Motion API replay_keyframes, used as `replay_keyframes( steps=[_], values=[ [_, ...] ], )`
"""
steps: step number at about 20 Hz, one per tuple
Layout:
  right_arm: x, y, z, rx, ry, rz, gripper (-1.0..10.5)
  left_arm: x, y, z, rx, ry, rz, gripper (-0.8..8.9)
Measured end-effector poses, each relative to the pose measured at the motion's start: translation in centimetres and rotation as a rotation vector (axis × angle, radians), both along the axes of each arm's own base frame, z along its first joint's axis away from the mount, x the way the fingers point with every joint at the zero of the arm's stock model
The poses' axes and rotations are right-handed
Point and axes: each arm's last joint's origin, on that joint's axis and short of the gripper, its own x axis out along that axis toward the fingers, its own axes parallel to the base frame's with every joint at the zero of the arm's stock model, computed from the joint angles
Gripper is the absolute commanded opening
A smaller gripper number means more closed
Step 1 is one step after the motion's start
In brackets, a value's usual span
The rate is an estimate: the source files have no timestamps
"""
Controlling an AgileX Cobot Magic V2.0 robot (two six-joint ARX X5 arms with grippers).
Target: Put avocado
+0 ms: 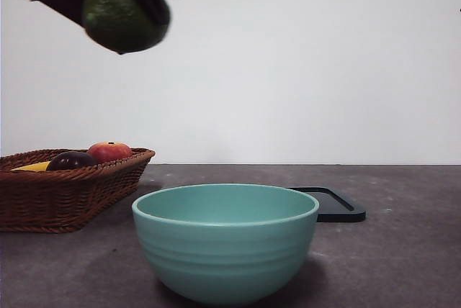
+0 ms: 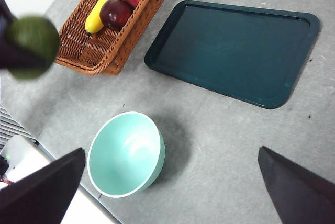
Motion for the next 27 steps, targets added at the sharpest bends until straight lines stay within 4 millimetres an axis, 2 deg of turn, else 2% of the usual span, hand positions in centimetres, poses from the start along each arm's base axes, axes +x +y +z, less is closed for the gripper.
replay_keyframes(
  steps=[7, 14, 21, 27],
  values=[
    [0.0, 0.0, 0.0, 0.0, 0.0, 0.0, 5.6, -1.5, -5.7, -2.4, 0.019, 0.051, -0.162, 1.53],
    [0.0, 0.0, 0.0, 0.0, 0.0, 0.0, 5.6, -1.7, -10.0, -7.1, 0.124, 0.141, -0.25, 1.53],
    [0.0, 0.0, 0.0, 0.0, 0.0, 0.0, 5.6, -0.7, -11.5, -11.5, 0.279, 0.188, -0.199, 1.53],
    [0.0, 0.0, 0.0, 0.0, 0.0, 0.0, 5.6, -0.6, -11.7, -12.1, 0.303, 0.191, -0.154, 1.53]
  ],
)
